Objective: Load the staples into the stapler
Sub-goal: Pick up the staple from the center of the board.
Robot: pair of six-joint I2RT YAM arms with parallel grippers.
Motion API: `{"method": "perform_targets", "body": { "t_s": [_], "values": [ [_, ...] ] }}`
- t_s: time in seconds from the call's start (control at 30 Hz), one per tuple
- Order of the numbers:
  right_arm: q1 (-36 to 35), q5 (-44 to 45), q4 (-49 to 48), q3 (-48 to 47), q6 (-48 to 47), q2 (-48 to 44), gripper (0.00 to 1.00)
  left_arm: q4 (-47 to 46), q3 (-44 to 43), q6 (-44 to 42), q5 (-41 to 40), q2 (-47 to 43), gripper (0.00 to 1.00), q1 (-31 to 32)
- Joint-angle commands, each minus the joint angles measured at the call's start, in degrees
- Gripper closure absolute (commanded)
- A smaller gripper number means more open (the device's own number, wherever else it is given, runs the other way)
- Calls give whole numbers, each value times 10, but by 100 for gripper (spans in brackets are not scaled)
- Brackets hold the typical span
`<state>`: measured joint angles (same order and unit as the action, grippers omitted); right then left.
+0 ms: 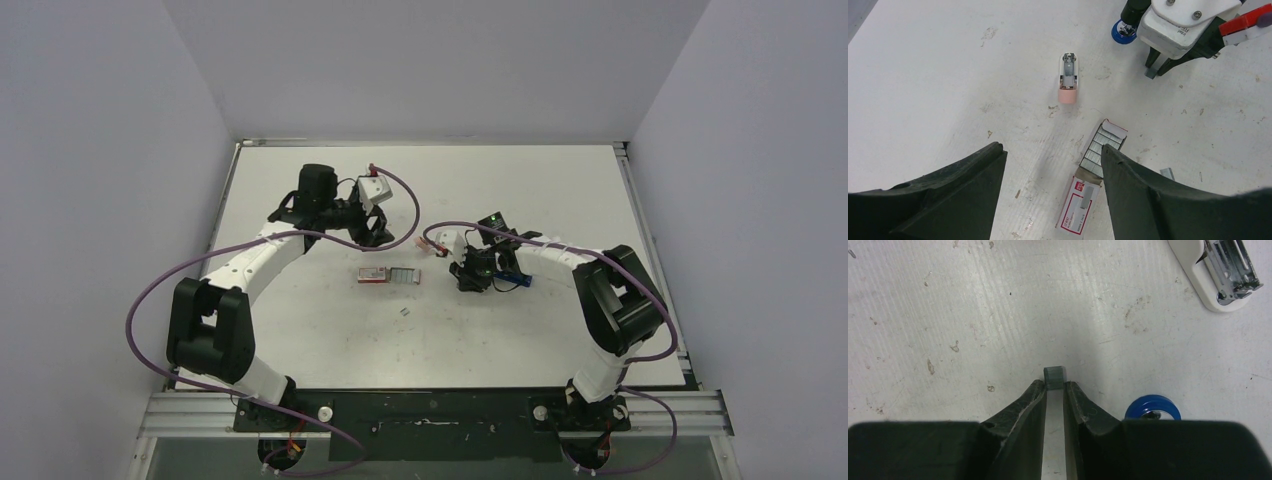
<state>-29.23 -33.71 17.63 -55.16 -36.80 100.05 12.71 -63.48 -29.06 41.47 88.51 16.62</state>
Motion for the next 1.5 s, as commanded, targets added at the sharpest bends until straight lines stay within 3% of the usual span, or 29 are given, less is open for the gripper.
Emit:
{"method": "perform_targets", "body": {
  "t_s": [0.0,0.17,0.33,0.57,0.77,0.97,1.47],
  "values": [
    [2,-29,10,0,-7,-23,89,-3,-22,3,18,-19,32,-5],
    [23,-85,33,-25,29,-44,90,2,-21,-11,56,-24,32,-4],
    [47,-229,52,-72,109,-55,90,3,-6,-97,128,-51,32,20],
    [59,-364,36,-115,221,-57,91,223,-94,-334,160,-25,38,106],
    [69,-420,-66,-85,345,-80,92,302,-141,-434,153,-6,45,147],
    [70,-447,-91,-70,379,-94,92,320,-146,-478,137,2,56,166],
    [70,-453,-101,-60,389,-98,93,279,-136,-477,85,13,72,185]
  ]
}}
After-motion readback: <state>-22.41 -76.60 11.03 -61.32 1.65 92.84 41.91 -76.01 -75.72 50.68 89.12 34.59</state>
